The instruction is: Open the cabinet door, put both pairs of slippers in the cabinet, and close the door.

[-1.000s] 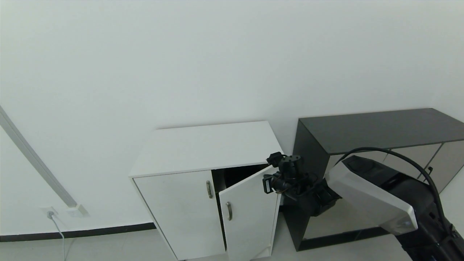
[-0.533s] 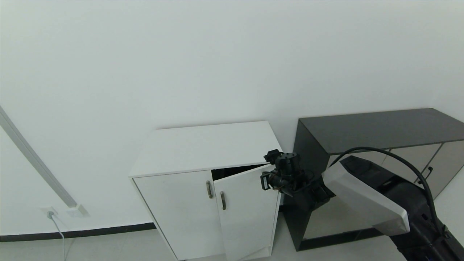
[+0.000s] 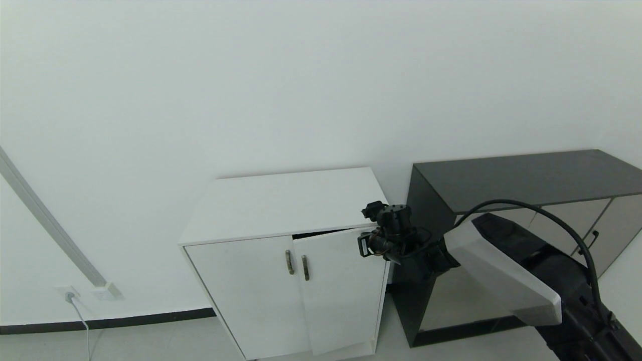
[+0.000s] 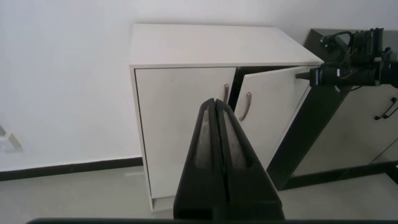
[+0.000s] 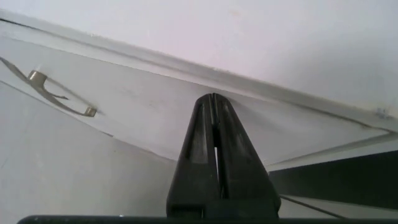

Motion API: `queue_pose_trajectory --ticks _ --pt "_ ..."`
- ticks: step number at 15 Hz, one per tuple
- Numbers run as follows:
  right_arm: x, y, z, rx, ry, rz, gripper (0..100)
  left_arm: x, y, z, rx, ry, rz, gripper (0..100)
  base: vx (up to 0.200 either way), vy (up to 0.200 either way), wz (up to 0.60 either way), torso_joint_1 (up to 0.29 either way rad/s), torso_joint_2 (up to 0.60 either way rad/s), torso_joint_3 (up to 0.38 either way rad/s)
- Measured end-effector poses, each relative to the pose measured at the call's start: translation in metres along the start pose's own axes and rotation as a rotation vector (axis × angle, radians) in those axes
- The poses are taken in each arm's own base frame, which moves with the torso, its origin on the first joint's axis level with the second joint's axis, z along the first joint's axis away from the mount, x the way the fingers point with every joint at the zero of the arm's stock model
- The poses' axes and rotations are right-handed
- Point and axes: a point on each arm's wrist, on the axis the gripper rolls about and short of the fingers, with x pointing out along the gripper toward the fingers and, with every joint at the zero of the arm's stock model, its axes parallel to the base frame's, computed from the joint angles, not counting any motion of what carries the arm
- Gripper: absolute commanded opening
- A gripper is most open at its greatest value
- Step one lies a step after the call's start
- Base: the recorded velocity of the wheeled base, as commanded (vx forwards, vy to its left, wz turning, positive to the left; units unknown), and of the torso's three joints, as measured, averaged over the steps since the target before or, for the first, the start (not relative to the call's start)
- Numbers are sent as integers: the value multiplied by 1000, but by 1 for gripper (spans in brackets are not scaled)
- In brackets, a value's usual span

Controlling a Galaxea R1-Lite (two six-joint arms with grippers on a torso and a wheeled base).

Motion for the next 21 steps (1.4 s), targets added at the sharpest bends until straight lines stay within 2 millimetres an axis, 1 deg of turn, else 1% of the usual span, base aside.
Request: queue_pose_trajectory --ticks 6,11,13,15,17,19,21 --pt "6 5 8 -18 -24 -16 0 0 0 0 -1 0 0 0 0 0 0 0 0 0" --pt "7 6 5 -26 -26 -16 0 0 0 0 -1 0 0 0 0 0 0 0 0 0" --pt "5 8 0 -27 -9 -13 0 0 0 0 -1 0 0 0 0 0 0 0 0 0" --pt "-4 12 -4 -29 2 -9 0 0 0 0 -1 0 0 0 0 0 0 0 0 0" --pt "-17 12 -6 -32 8 -31 0 0 0 0 -1 0 0 0 0 0 0 0 0 0" --pt "-34 11 -5 -32 14 -46 0 0 0 0 0 0 0 0 0 0 0 0 0 0" --pt "-58 7 -4 -32 30 -54 0 0 0 0 0 0 0 0 0 0 0 0 0 0"
